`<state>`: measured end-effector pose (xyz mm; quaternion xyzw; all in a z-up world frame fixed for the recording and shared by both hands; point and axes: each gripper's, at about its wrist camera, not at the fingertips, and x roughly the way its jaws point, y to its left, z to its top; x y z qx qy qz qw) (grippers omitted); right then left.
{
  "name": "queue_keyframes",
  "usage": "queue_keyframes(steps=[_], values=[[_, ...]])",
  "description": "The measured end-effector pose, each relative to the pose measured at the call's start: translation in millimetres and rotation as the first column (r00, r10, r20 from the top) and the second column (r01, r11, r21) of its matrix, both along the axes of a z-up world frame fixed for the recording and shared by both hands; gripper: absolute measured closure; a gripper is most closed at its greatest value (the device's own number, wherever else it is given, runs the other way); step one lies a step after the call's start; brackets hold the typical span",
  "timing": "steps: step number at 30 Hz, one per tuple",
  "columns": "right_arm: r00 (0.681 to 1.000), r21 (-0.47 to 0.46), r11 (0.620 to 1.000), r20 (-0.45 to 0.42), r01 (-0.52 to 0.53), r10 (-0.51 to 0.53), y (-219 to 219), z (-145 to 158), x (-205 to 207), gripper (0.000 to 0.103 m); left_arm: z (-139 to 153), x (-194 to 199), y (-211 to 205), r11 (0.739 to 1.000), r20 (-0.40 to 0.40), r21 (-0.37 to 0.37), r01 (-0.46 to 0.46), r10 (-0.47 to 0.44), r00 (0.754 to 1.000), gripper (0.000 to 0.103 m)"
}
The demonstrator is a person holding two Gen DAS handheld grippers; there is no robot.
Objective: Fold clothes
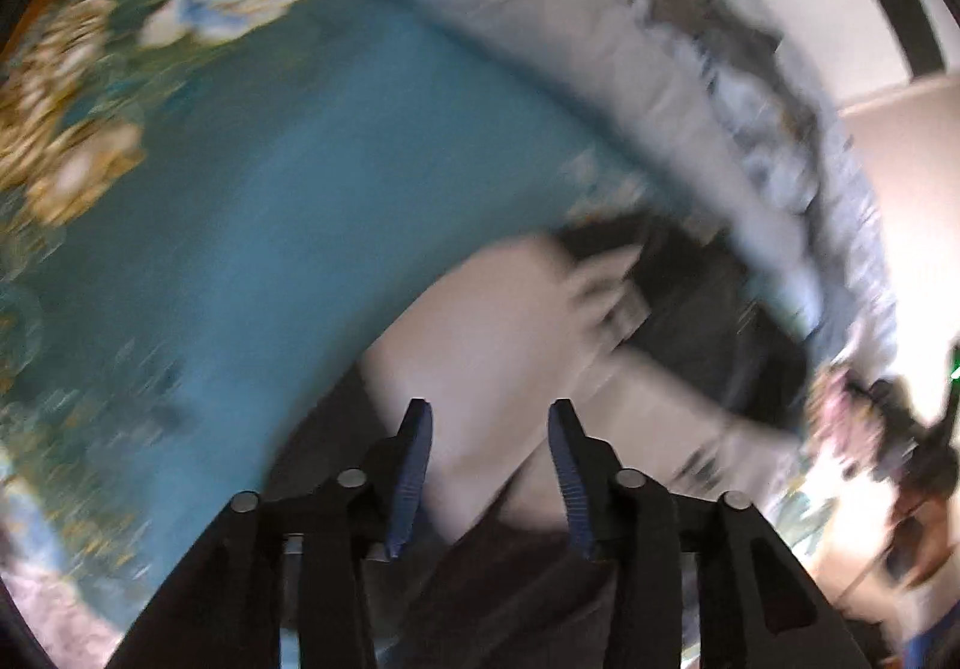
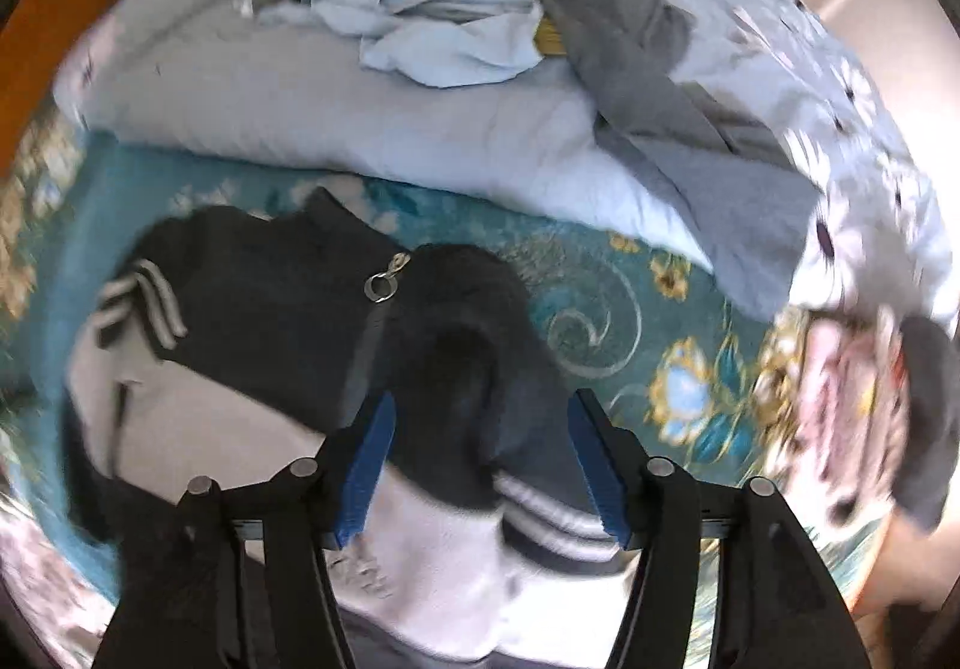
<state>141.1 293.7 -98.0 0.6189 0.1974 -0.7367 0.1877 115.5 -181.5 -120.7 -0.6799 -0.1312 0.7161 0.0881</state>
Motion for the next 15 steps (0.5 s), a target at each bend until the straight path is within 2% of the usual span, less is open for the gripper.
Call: queue_keyframes(steps=[2,5,7,9,12,15], values=[[0.998,-0.036,0.999,0.046,0.034,-0.032,11,0,17,0.036,-9,27,1,0.997,0.029,-0.052,0.061,-0.059,0.998,0.050],[0.993,-0.021,0.998,0.107,0.053,-0.050,20,-12,40,0.036,-24,61,18,0.978,0.066,-0.094,0.188,-0.183,0.981,0.049],[0.989,-0.014,0.998,0.136,0.057,-0.055,22,-16,52,0.036,-32,77,31,0.940,0.049,-0.192,0.283,-0.278,0.959,0.049],[0.986,-0.018,0.998,0.157,0.058,-0.054,25,-19,62,0.036,-40,86,33,0.906,0.055,-0.282,0.316,-0.314,0.948,0.049],[0.983,-0.019,0.998,0.174,0.062,-0.057,26,-19,72,0.036,-49,98,30,0.892,0.074,-0.280,0.355,-0.349,0.934,0.048],[0.980,-0.019,0.998,0.189,0.064,-0.059,25,-20,78,0.036,-61,106,35,0.858,0.107,-0.287,0.427,-0.414,0.904,0.047]])
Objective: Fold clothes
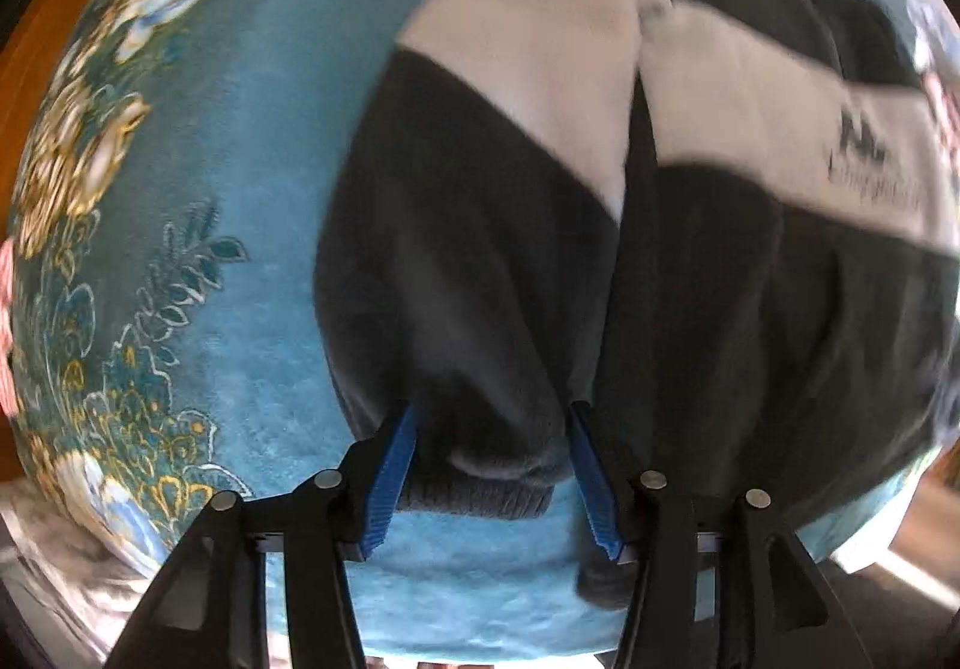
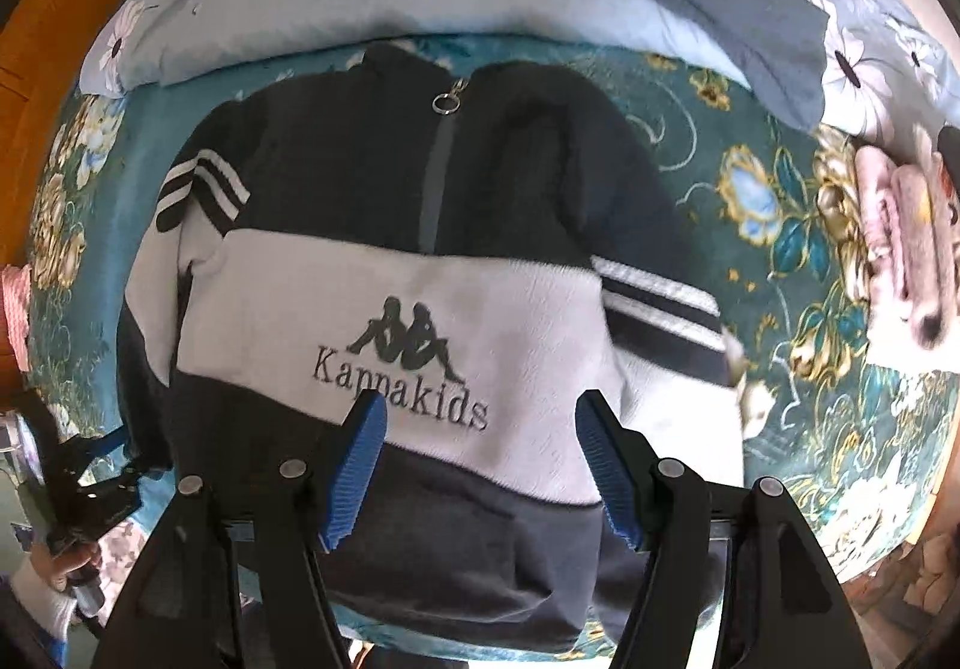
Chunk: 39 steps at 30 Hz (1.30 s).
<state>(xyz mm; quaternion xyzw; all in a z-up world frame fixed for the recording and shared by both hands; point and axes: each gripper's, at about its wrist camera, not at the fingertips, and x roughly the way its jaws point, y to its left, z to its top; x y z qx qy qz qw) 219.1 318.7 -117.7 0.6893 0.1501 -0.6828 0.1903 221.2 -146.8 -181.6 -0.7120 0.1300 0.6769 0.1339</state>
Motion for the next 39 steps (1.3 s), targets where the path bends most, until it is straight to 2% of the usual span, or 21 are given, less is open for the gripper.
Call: queue_keyframes(steps=[3,4,5,7,8,10,11,12,13,17,20,21,24,27,30,33,36,37,39], values=[[1.000,-0.010,1.000,-0.003,-0.009,0.009,-4,3,0,0.036,-6,1,3,0.999,0.016,0.018,0.031,-0.032,0.999,0.048],[1.000,-0.013,1.000,-0.007,-0.014,0.014,-6,6,0,0.036,-6,-1,1,0.999,0.020,0.031,0.020,-0.021,1.000,0.053],[1.000,-0.016,1.000,-0.011,-0.019,0.019,-7,8,0,0.036,-5,-2,-3,0.999,0.024,0.046,0.001,-0.002,1.000,0.063],[1.000,-0.026,0.999,-0.013,-0.024,0.024,-10,11,0,0.036,-2,-7,-15,0.995,0.036,0.082,-0.061,0.058,0.998,0.072],[1.000,-0.029,0.999,-0.013,-0.028,0.027,-12,12,0,0.036,3,-11,-25,0.987,0.037,0.118,-0.105,0.102,0.994,0.083],[0.999,-0.027,0.999,-0.012,-0.034,0.033,-13,14,1,0.036,12,-18,-45,0.962,0.041,0.189,-0.195,0.191,0.981,0.090],[0.999,-0.027,0.999,-0.012,-0.033,0.033,-14,14,1,0.036,17,-23,-57,0.941,0.048,0.230,-0.250,0.245,0.968,0.091],[0.999,-0.029,0.999,-0.012,-0.031,0.031,-14,15,2,0.036,23,-29,-73,0.904,0.061,0.279,-0.324,0.321,0.945,0.091],[1.000,-0.030,0.999,-0.009,-0.028,0.028,-13,15,2,0.036,28,-36,-92,0.855,0.069,0.323,-0.405,0.406,0.911,0.091],[1.000,-0.024,0.999,-0.008,-0.024,0.024,-15,17,4,0.036,44,-62,-163,0.657,0.069,0.423,-0.624,0.663,0.746,0.092],[1.000,-0.016,1.000,-0.011,-0.023,0.023,-15,20,3,0.036,50,-89,-206,0.544,0.062,0.460,-0.702,0.769,0.636,0.092],[1.000,-0.013,1.000,-0.013,-0.022,0.022,-14,21,3,0.036,50,-97,-215,0.516,0.062,0.468,-0.717,0.790,0.610,0.092],[1.000,-0.005,1.000,-0.022,-0.018,0.018,-11,26,1,0.036,42,-124,-226,0.480,0.077,0.469,-0.741,0.814,0.576,0.092],[0.999,0.002,1.000,-0.033,-0.010,0.010,-3,31,-1,0.036,24,-150,-225,0.450,0.104,0.433,-0.781,0.836,0.539,0.092],[0.999,0.007,1.000,-0.053,0.007,-0.006,13,41,-1,0.036,12,-160,-238,0.386,0.158,0.372,-0.844,0.870,0.468,0.092],[0.996,0.013,0.999,-0.074,0.046,-0.045,38,49,-2,0.036,0,-161,-238,0.354,0.190,0.316,-0.880,0.885,0.425,0.092],[0.989,0.022,0.993,-0.090,0.116,-0.114,74,57,-1,0.036,1,-159,-231,0.331,0.212,0.342,-0.879,0.884,0.416,0.091],[0.986,0.025,0.989,-0.092,0.145,-0.142,86,59,1,0.036,3,-158,-228,0.333,0.216,0.349,-0.876,0.881,0.421,0.089],[0.973,0.027,0.976,-0.089,0.217,-0.214,114,59,5,0.036,7,-158,-223,0.365,0.208,0.345,-0.865,0.868,0.450,0.086]])
